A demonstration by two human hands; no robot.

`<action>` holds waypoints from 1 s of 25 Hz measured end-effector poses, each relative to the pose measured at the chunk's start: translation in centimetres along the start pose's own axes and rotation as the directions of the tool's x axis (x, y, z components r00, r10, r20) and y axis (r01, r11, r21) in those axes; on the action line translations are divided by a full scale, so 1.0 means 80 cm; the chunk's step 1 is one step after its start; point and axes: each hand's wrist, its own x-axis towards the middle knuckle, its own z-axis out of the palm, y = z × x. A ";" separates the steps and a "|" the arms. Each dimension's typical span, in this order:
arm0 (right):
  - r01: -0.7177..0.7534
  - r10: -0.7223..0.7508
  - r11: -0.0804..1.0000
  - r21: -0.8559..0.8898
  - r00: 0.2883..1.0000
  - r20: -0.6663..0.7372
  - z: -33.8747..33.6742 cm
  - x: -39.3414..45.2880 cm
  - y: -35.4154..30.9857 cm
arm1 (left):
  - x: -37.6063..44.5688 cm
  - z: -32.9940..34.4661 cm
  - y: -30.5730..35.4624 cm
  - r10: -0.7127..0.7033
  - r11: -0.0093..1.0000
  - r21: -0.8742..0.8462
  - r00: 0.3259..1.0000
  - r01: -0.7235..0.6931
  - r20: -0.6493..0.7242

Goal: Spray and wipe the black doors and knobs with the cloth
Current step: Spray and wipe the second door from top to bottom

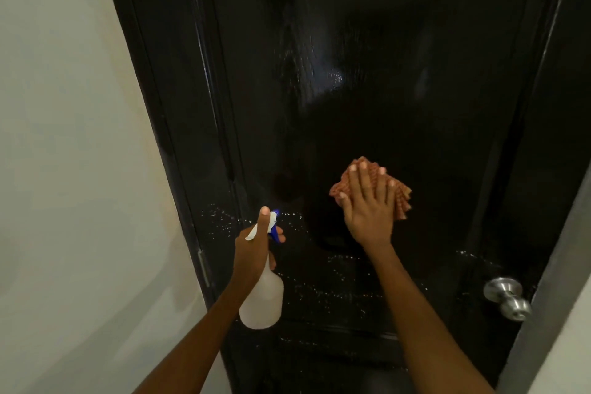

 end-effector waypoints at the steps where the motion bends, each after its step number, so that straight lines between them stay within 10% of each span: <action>1: -0.176 0.178 0.982 0.064 0.983 -0.031 -0.004 -0.011 0.012 | -0.002 -0.002 -0.002 -0.012 1.000 0.016 1.000 0.012 0.005; 6: -0.617 0.666 0.693 0.374 0.746 -0.003 -0.004 -0.037 -0.018 | -0.010 -0.019 -0.009 -0.115 0.991 0.063 0.993 0.114 0.007; 10: -0.101 0.093 0.992 0.080 0.991 0.097 0.039 -0.024 -0.093 | -0.014 -0.034 -0.015 -0.107 0.991 0.078 0.994 0.108 -0.013; 15: 0.626 -0.533 0.780 0.026 0.642 0.551 0.098 -0.102 -0.090 | -0.016 -0.038 -0.031 -0.125 0.988 0.082 0.990 0.130 -0.061; 17: 0.636 -0.534 0.771 -0.021 0.665 0.523 0.094 -0.125 -0.035 | -0.020 -0.034 -0.037 -0.131 0.989 0.062 0.990 0.133 -0.042; 21: 0.101 -0.057 0.984 -0.149 0.960 0.273 0.053 -0.167 0.084 | -0.033 -0.018 -0.055 -0.181 0.983 0.043 0.984 0.181 -0.004; 25: -0.691 0.696 0.658 0.299 0.710 0.109 0.058 -0.169 0.058 | -0.043 -0.015 -0.066 -0.191 0.979 0.070 0.982 0.189 0.014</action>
